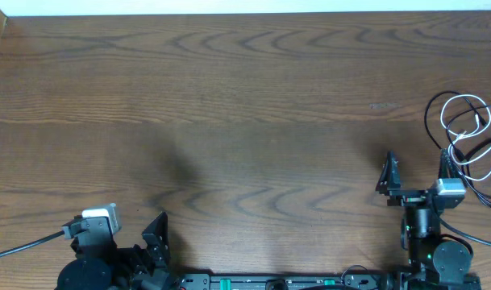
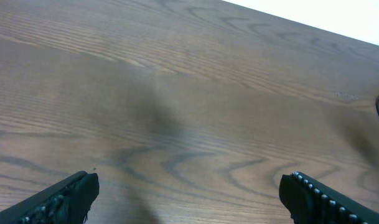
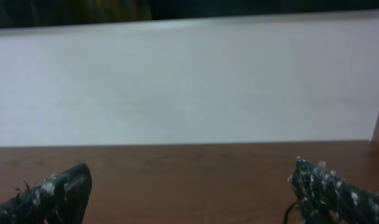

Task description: Untangle cables

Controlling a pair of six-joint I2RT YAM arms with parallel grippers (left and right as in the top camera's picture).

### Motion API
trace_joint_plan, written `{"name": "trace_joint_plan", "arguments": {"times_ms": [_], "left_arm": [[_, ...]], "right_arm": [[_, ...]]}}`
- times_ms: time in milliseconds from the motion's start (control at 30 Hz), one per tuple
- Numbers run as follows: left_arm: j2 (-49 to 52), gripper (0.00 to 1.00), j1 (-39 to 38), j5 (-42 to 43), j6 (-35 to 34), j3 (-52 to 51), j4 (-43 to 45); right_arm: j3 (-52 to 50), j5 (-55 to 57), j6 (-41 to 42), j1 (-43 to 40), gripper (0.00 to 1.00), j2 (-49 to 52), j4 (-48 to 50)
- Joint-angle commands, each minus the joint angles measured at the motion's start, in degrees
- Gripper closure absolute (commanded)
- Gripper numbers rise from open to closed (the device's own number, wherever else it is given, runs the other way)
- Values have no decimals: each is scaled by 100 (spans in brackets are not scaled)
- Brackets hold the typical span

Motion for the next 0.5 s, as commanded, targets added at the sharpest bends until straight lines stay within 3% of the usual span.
{"name": "trace_joint_plan", "arguments": {"times_ms": [0,300,467], "left_arm": [[-9,2,-17,-98,11,-22,-2],[-9,2,-17,-98,11,-22,-2],[-9,2,-17,-98,11,-22,-2]], "right_arm": [[-151,-61,-72,-4,1,-37,107],[-151,409,-98,155,1,-37,24],[-151,533,-94,323,1,-37,-1128]]}}
